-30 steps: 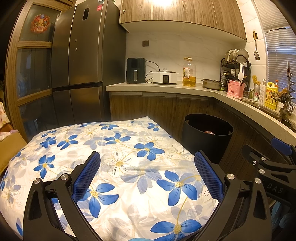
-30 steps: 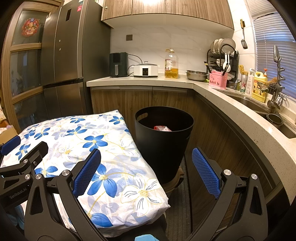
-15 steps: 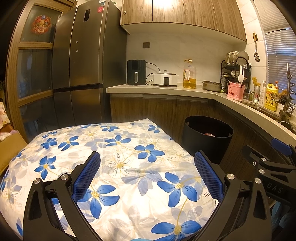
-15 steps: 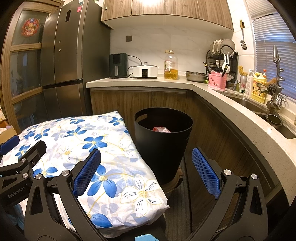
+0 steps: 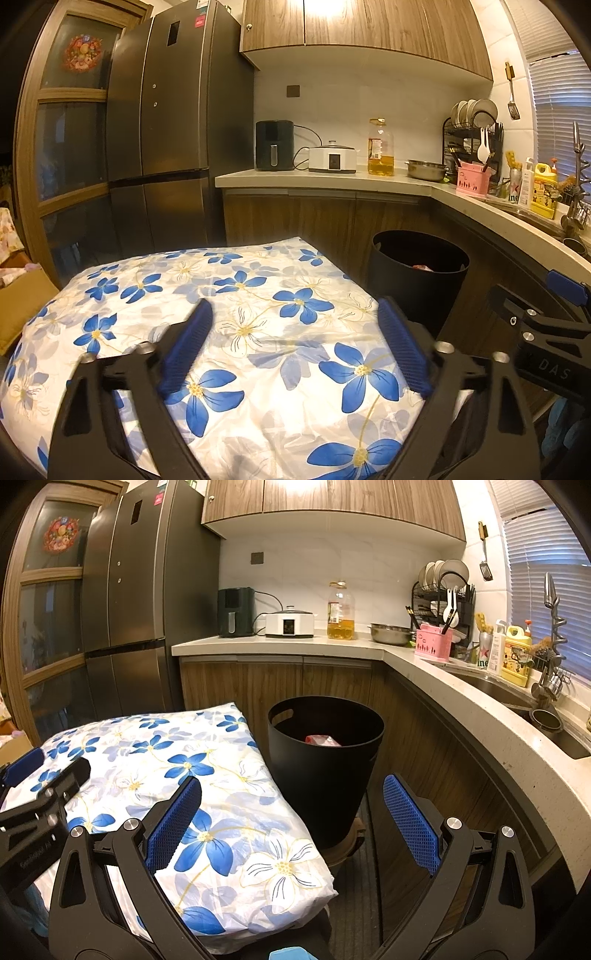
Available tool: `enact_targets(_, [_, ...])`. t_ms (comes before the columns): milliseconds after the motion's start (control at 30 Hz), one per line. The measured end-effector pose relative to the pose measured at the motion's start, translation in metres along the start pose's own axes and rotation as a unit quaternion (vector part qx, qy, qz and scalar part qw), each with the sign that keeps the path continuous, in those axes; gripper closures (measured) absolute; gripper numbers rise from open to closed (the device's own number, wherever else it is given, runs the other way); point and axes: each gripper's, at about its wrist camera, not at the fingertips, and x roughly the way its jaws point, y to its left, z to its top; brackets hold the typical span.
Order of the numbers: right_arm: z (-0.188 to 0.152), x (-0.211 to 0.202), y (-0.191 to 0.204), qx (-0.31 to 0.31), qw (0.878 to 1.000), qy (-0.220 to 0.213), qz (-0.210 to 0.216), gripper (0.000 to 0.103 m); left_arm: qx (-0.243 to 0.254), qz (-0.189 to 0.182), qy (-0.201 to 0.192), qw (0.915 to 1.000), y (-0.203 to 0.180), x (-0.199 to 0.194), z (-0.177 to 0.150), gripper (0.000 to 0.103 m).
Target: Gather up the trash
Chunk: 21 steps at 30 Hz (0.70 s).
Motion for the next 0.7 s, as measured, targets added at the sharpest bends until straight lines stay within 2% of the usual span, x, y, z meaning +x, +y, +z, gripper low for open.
enact_targets(100, [0.0015, -0.0012, 0.0003, 0.000, 1.000, -0.001, 0.000, 0.005, -0.002, 0.003, 0.001, 1.0000, -0.0007, -0.0007, -0.0003, 0.006])
enact_targets(700, [0.0032, -0.0018, 0.0008, -0.001, 1.000, -0.002, -0.001, 0.005, -0.009, -0.003, 0.007, 0.9999, 0.0006, -0.0012, -0.0031, 0.006])
